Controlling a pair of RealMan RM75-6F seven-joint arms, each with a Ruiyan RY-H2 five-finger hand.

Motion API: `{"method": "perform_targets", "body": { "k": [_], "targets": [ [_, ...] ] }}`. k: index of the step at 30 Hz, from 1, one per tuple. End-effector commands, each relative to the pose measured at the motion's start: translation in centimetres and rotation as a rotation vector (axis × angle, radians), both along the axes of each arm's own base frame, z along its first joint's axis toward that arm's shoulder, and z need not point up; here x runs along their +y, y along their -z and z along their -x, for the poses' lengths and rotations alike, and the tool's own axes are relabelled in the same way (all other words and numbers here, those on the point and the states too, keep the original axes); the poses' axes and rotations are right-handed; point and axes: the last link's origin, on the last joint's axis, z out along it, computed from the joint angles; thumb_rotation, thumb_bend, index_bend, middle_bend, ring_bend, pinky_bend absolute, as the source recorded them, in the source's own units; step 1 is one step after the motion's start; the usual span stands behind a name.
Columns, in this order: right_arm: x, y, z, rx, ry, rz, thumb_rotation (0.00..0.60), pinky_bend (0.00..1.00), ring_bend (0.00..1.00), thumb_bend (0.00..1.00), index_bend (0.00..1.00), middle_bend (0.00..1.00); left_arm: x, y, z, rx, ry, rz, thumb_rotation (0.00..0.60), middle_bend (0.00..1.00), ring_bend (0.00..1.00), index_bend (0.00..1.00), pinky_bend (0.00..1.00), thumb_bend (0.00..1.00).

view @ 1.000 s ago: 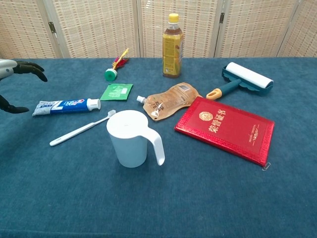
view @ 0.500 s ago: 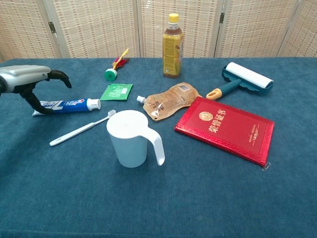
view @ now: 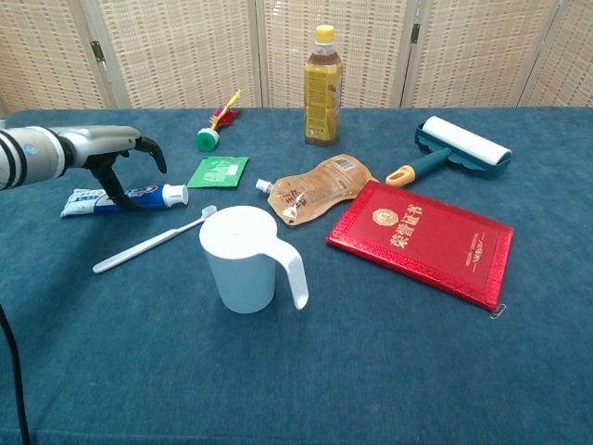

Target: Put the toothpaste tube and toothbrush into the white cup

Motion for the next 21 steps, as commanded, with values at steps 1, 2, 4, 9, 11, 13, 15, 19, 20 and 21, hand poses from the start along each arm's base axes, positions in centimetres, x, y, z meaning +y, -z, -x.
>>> {"method": "perform_targets", "body": {
  "k": [1,2,4,9,11,13,15,19,20,21],
  "targets": [
    [0.0,-0.1,0.1,0.001,0.004,0.001,0.600,0.25,0.24,0.33,0.17,0.27,0.5,0.9,-0.5,0.000,-0.022,0.009,0.600,0.11,0.05,0.30,0.15,0.30],
    [0.0,-0.1,0.2,0.001,0.006,0.002,0.600,0.25,0.24,0.33,0.17,0.27,0.5,1.1,-0.5,0.004,-0.024,0.005,0.600,0.11,0.05,0.31,0.15,0.30],
    [0.1,-0.1,0.3,0.000,0.008,0.003,0.600,0.25,0.24,0.33,0.17,0.27,0.6,1.5,-0.6,0.010,-0.026,0.003,0.600,0.11,0.05,0.32,0.15,0.30],
    [0.2,-0.1,0.5,-0.001,0.013,0.004,0.600,0.25,0.24,0.33,0.17,0.27,1.0,2.4,-0.8,0.010,-0.049,-0.004,0.600,0.11,0.05,0.34,0.15,0.30],
    [0.3,-0.1,0.6,-0.002,0.016,0.005,0.600,0.25,0.24,0.33,0.17,0.27,1.2,2.7,-0.6,0.015,-0.060,-0.012,0.600,0.12,0.05,0.36,0.15,0.30],
    [0.4,-0.1,0.7,-0.003,0.020,0.007,0.600,0.25,0.24,0.33,0.17,0.27,1.4,2.8,-0.4,0.020,-0.073,-0.020,0.600,0.14,0.05,0.38,0.15,0.30],
    [0.4,-0.1,0.8,-0.004,0.025,0.007,0.600,0.25,0.24,0.33,0.17,0.27,1.5,2.9,-0.3,0.024,-0.079,-0.032,0.600,0.15,0.05,0.40,0.15,0.30],
    [0.5,-0.1,1.0,-0.006,0.030,0.007,0.600,0.25,0.24,0.33,0.17,0.27,1.7,3.0,0.0,0.019,-0.086,-0.052,0.600,0.18,0.06,0.47,0.15,0.30],
    [0.4,-0.1,0.9,-0.007,0.028,0.008,0.600,0.25,0.24,0.33,0.17,0.27,1.7,3.0,0.0,0.019,-0.085,-0.056,0.600,0.19,0.07,0.48,0.15,0.30],
    [0.4,-0.1,0.9,-0.008,0.026,0.010,0.600,0.25,0.24,0.33,0.17,0.27,1.7,3.1,0.0,0.019,-0.083,-0.062,0.600,0.20,0.08,0.50,0.15,0.31]
  ]
}}
